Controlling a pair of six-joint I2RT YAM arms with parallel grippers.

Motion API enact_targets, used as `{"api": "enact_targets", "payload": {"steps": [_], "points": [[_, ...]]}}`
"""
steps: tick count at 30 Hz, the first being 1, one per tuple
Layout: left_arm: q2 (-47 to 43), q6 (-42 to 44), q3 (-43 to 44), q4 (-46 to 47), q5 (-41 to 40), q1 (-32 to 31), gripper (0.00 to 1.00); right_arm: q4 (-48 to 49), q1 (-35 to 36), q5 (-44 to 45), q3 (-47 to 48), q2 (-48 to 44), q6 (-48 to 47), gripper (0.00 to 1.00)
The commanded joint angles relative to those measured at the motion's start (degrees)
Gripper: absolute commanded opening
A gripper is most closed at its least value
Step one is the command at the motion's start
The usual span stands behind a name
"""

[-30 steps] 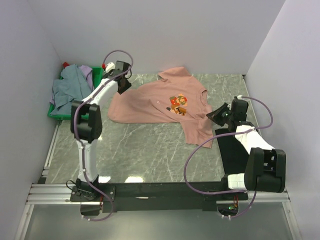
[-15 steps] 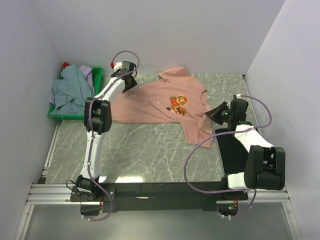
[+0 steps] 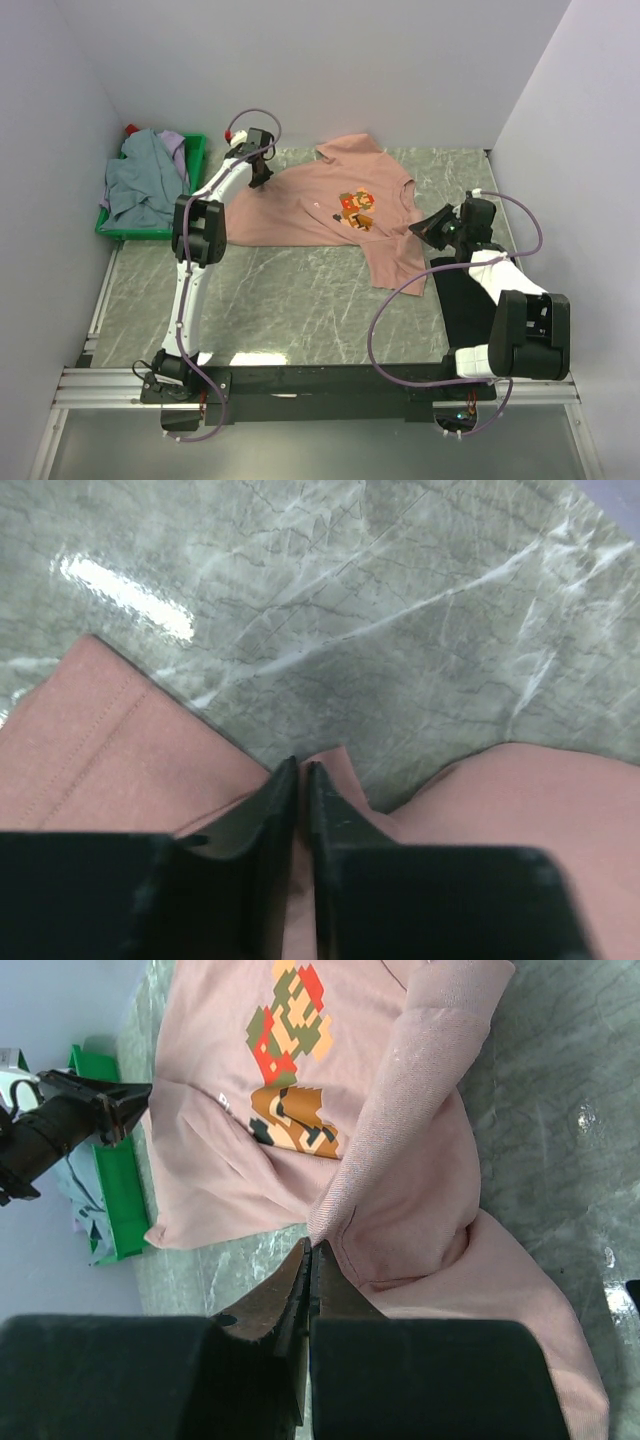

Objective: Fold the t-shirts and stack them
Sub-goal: Flatten the tshirt out

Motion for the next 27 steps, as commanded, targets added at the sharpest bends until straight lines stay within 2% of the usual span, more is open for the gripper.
{"api": "enact_targets", "payload": {"steps": [1,4,10,14,16,19,21,24,25,26,27], "points": [[-2.7,0.2,1.7,2.2,1.1,-0.2,0.1,2.3,-0.2,-0.7,-0.5,0.1,0.1,0.0],[-5.4,0.5,0.6,4.6,1.8,0.0,0.01,2.3,-0.2,-0.7,-0.5,0.1,0.1,0.0],[-9.4,0.7,0.3,6.2,3.0,0.9,0.01,2.4,-0.2,-0.7,-0.5,0.6,0.1,0.0],[-11.6,0.9,-1.2,7.0,4.5,1.8,0.04,2.6,-0.2,-0.9,-0.7,0.8,0.1,0.0],[-12.8,0.8,-2.3,7.2,5.3,2.4,0.0,2.5,-0.2,-0.8,-0.7,0.7,0.0,0.0],[-15.5,0.5,-4.5,7.5,6.6,3.1,0.0,2.4,-0.2,-0.9,-0.7,0.6,0.0,0.0],[-17.5,0.6,-7.0,7.9,7.4,3.2,0.0,2.2,-0.2,-0.8,-0.6,0.5,-0.1,0.0],[-25.6,-0.2,-13.4,8.0,8.2,3.2,0.0,0.9,-0.2,-0.3,-0.2,0.3,-0.4,0.0],[-28.1,-0.7,-16.2,8.3,8.6,3.2,0.0,0.5,-0.2,0.2,-0.1,0.3,-0.4,0.0],[-30.8,-1.2,-22.9,8.7,8.5,3.2,0.0,0.0,-0.2,0.3,0.0,0.1,-0.4,0.0],[-37.0,-2.9,-26.8,9.8,8.3,3.2,0.0,-1.0,-0.3,0.3,0.4,-0.3,-0.5,0.0]]}}
